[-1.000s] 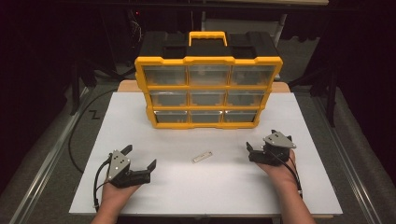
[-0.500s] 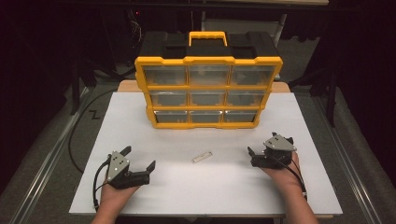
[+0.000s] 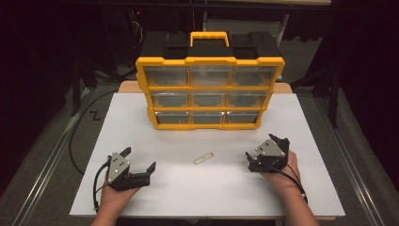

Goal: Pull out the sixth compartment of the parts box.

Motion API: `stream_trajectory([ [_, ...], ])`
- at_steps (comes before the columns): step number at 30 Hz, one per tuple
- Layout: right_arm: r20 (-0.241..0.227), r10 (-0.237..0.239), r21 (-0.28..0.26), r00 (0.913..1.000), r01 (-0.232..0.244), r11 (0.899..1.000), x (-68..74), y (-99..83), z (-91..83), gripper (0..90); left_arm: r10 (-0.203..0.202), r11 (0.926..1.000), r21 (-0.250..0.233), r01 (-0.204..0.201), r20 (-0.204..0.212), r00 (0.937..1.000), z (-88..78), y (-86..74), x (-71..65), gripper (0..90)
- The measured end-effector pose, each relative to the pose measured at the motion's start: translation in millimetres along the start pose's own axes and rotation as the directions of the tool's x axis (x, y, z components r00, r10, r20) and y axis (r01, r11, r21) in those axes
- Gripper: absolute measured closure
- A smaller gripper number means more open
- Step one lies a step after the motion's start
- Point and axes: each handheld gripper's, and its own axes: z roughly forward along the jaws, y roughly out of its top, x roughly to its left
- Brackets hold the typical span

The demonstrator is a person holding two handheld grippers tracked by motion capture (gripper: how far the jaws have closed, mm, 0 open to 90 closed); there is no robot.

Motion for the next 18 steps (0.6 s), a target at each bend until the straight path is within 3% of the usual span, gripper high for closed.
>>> stream_trajectory([
  [7,0.028,-0.079,0.006,0.9965,0.079,0.997,5.7,1.9,0.4,0.8,0.008,1.0,-0.004,-0.008,0.007,0.9999,-0.1,0.4,-1.0,0.4],
  [11,0.043,-0.145,0.022,0.9885,0.144,0.989,10.4,4.0,-0.5,0.8,0.012,0.9999,-0.004,-0.012,0.009,0.9999,-1.2,0.8,-1.6,0.4],
  [13,0.048,-0.152,0.017,0.9873,0.151,0.988,12.5,4.6,0.0,0.8,0.013,0.9999,-0.006,-0.013,0.011,0.9999,-1.4,1.0,-1.9,0.4],
  [14,0.056,-0.203,0.022,0.9775,0.202,0.979,14.5,6.4,-0.9,0.8,0.014,0.9999,-0.008,-0.014,0.013,0.9998,-1.3,1.1,-2.2,0.4],
  [16,0.062,-0.211,0.033,0.9754,0.21,0.977,17.2,7.2,-1.9,0.8,0.015,0.9998,-0.009,-0.015,0.015,0.9998,-1.0,1.1,-2.6,0.4],
  [18,0.071,-0.255,0.029,0.9643,0.254,0.967,17.7,8.9,-2.3,0.9,0.017,0.9998,-0.009,-0.017,0.016,0.9997,-0.9,1.1,-2.6,0.4],
])
